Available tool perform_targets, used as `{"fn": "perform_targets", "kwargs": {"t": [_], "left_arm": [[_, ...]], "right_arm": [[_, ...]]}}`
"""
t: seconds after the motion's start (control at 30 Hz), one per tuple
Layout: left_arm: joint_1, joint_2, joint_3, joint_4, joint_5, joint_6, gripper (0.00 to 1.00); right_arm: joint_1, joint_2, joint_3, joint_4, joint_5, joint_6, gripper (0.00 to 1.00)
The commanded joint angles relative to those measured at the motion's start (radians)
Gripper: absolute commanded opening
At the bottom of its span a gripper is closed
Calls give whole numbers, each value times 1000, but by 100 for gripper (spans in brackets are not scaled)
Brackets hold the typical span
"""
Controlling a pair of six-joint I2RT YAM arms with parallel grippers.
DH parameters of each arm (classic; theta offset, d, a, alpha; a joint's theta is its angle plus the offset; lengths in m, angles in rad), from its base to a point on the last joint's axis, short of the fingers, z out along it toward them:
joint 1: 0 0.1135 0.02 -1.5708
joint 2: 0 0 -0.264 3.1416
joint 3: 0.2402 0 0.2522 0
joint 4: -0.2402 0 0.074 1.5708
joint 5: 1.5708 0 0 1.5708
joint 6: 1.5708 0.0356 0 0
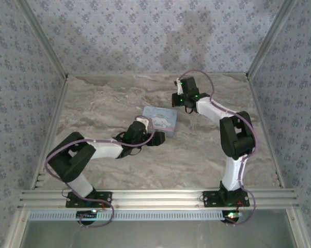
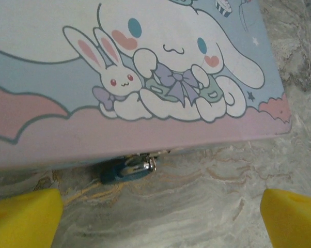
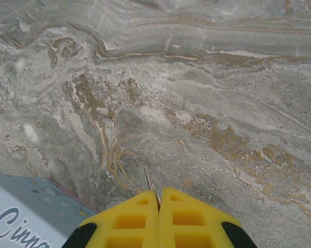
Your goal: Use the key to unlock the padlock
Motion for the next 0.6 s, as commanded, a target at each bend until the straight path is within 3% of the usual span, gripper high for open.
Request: {"fn": "perform_targets", "kwargs": {"t": [0.0,0.17,0.57], "left_arm": [[-4,32,-1,134,-35,41,98],[-27,84,-9,218,-53,131,98],[-28,172,0,345,83,175,91]], "right_arm": [[18,24,33,-33,20,-34,0],[25,43,27,-31,17,-38,0],[46,70,7,-25,22,-51,0]]}}
